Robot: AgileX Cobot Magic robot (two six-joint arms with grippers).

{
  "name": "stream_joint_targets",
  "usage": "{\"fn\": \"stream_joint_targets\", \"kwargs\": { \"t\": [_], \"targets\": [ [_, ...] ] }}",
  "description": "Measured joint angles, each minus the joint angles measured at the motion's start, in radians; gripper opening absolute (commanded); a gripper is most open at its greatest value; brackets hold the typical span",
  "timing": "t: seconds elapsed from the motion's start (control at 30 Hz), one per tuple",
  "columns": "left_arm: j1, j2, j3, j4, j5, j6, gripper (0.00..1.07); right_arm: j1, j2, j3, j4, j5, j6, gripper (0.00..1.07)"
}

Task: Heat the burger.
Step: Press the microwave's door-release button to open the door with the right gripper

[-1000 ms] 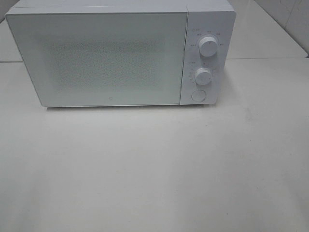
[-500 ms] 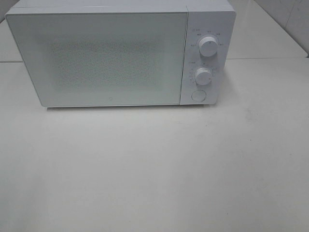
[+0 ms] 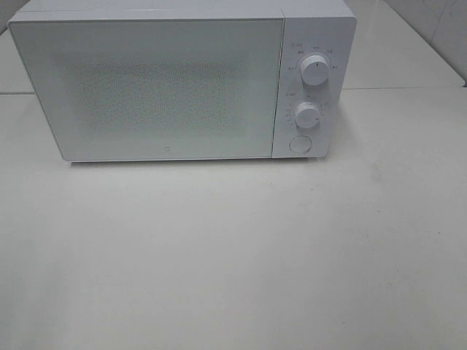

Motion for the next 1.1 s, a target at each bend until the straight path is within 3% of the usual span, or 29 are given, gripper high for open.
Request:
{"fn": "stream_joint_targets", "kwargs": {
  "t": [0.17, 1.1],
  "targets": [
    [0.0, 0.0, 0.0, 0.0, 0.0, 0.0, 1.0, 0.0, 0.0, 0.036, 0.001, -0.072, 0.01, 0.74],
    [0.0, 0.0, 0.0, 0.0, 0.0, 0.0, 1.0, 0.0, 0.0, 0.027, 0.001, -0.087, 0.016, 0.74]
  ]
}}
